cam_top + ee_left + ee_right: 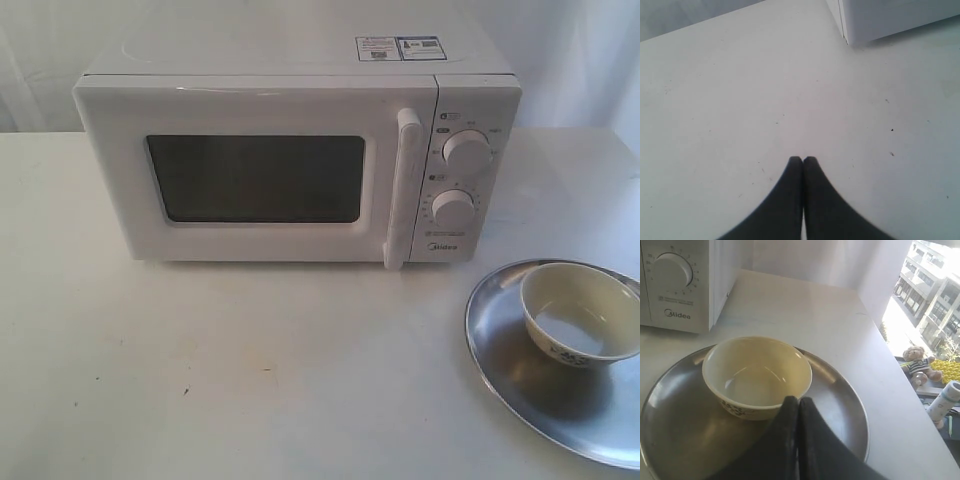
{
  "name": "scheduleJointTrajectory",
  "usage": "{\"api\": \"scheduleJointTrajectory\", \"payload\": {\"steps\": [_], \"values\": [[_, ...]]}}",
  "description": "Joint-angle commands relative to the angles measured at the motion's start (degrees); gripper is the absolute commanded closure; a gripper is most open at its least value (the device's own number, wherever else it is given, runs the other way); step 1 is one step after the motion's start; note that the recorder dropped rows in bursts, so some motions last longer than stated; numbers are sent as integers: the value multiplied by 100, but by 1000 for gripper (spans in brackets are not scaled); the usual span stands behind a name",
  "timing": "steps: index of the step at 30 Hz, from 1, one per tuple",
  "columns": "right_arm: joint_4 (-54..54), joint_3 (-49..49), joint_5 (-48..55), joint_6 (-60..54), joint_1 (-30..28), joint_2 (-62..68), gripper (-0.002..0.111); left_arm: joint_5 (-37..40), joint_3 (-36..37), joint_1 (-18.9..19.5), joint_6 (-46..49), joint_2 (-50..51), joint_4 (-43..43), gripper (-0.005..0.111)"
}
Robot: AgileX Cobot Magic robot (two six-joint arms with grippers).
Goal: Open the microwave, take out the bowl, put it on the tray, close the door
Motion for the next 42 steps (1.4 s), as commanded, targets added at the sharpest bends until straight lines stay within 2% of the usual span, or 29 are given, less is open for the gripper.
{"api": "scheduleJointTrajectory", "payload": {"steps": [1,10,42], "values": [[-148,14,-3,59,-35,-36,108,13,-24,-8,-24,-12,-15,107],[-170,14,-3,797,-84,-36,108,13,-24,-8,-24,-12,-15,107],[-170,14,-3,748,-84,-36,108,13,-24,-8,-24,-12,-15,107]]}}
